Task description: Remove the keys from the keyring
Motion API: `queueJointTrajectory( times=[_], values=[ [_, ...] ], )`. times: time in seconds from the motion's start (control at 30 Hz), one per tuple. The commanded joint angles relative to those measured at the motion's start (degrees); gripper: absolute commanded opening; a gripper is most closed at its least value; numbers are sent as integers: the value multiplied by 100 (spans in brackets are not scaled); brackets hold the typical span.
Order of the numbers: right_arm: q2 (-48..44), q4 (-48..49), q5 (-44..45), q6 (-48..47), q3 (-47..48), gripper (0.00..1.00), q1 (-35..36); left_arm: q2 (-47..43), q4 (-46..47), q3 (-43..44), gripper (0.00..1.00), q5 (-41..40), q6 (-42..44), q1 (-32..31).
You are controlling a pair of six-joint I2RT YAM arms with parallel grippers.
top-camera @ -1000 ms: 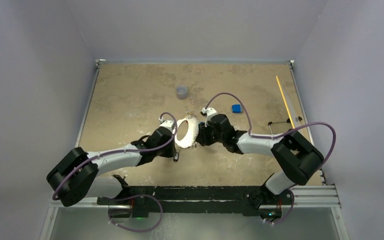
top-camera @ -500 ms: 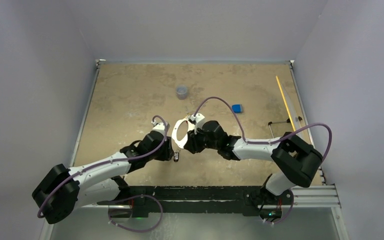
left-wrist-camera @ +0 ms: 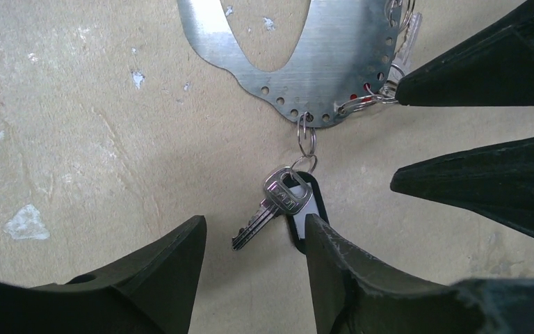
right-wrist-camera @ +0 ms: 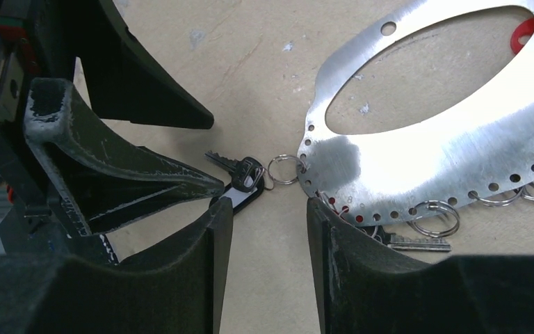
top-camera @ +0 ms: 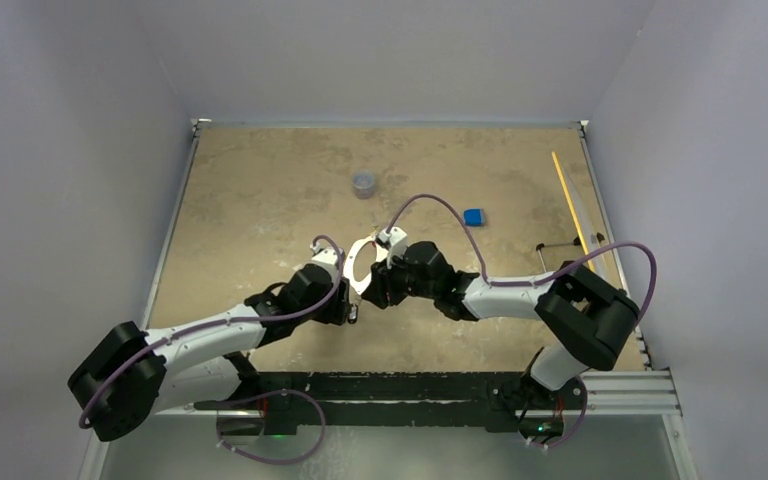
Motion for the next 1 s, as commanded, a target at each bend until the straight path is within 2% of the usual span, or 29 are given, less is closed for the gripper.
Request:
queueJointTrajectory(
  times=[0.0, 0.2, 0.43, 0.7, 0.97],
  values=[
    [-36, 209, 41, 57, -76, 48, 4, 30, 0, 241, 54, -464, 96, -216],
    [-127, 214, 415, 194, -203, 52, -88, 158, -283, 542, 55, -1147, -55, -692],
    [-309, 264, 486, 379, -392, 52, -302, 1013, -334, 992, 56, -2027, -316, -1411],
    [-404, 261, 509, 403, -493, 52, -378, 1654, -429, 1349, 54, -2875, -490, -1588],
    [-413, 244, 535, 393, -520, 52, -392, 2047, -460, 1589, 49, -3047, -439, -1807]
  ],
)
